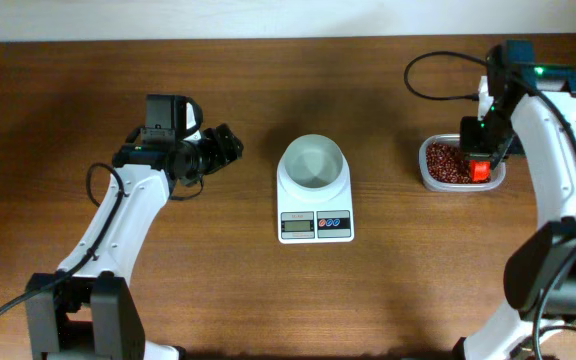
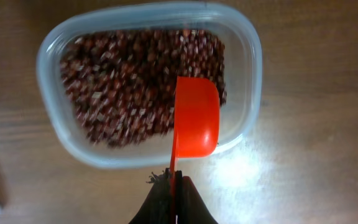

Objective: Scoop item into bowl and weigh 50g on scale
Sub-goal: 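Carry the scoop with the right gripper into the bean tub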

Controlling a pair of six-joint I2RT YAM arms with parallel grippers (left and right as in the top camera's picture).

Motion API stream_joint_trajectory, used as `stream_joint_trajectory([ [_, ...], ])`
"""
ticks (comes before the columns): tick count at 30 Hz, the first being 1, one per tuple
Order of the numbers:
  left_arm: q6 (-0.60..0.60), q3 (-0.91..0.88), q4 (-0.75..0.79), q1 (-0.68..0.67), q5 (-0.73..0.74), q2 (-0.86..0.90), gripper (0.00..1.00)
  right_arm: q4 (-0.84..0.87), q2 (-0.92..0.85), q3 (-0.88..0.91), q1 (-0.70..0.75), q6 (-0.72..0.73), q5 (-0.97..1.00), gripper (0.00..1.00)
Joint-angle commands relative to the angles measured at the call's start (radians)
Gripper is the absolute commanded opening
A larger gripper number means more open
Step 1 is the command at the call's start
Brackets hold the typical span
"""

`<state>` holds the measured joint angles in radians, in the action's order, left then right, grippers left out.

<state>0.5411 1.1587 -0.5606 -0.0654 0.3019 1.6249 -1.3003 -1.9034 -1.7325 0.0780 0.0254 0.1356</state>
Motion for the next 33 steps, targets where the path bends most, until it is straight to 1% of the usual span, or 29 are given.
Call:
stream_joint_trajectory([
  [1,-0.02,0.005,-0.002,0.002,-0.011,-0.01,0.85,0.026,-0.048,-0.013,0.004,-0.031,0.001,0.04],
  [3,-0.02,0.005,-0.002,0.002,-0.011,-0.01,0.86,0.058,-0.063,-0.013,0.013,-0.071,-0.053,0.04],
  [9,-0.02,0.005,-0.001,0.002,-0.011,-0.01,0.86,0.09,-0.103,-0.011,0.051,-0.075,-0.057,0.04],
  [11,-0.02,0.005,-0.001,0.002,-0.011,-0.01,0.87,0.119,-0.103,-0.011,0.054,-0.075,-0.057,0.04],
  [16,-0.02,0.005,-0.001,0.002,-0.011,-0.01,0.88,0.13,-0.106,-0.006,0.054,-0.079,-0.056,0.04],
  [17,-0.02,0.005,-0.001,0.002,-0.011,-0.01,0.88,0.131,-0.107,-0.006,0.054,-0.079,-0.056,0.06],
  [20,-0.02,0.005,-0.001,0.002,-0.011,-0.01,0.88,0.131,-0.107,-0.006,0.054,-0.078,-0.049,0.3],
  [22,-0.02,0.005,-0.002,0.002,-0.011,-0.01,0.88,0.131,-0.107,-0.006,0.054,-0.078,-0.048,0.39],
  [23,-0.02,0.005,-0.001,0.002,-0.011,-0.01,0.88,0.131,-0.107,-0.006,0.054,-0.078,-0.048,0.47],
  [24,-0.02,0.005,-0.001,0.002,-0.011,-0.01,0.89,0.131,-0.107,-0.006,0.054,-0.078,-0.045,0.49],
  [25,-0.02,0.005,-0.001,0.002,-0.011,-0.01,0.89,0.131,-0.107,-0.006,0.054,-0.078,-0.025,0.54],
  [27,-0.02,0.005,-0.001,0.002,-0.011,-0.01,0.88,0.13,-0.107,-0.006,0.054,-0.066,-0.008,0.56],
  [29,-0.02,0.005,-0.001,0.002,-0.011,-0.01,0.89,0.126,-0.107,-0.006,0.052,-0.058,-0.055,0.56],
  [33,-0.02,0.005,-0.001,0.002,-0.011,-0.01,0.89,0.123,-0.107,-0.005,0.052,-0.058,-0.057,0.53],
])
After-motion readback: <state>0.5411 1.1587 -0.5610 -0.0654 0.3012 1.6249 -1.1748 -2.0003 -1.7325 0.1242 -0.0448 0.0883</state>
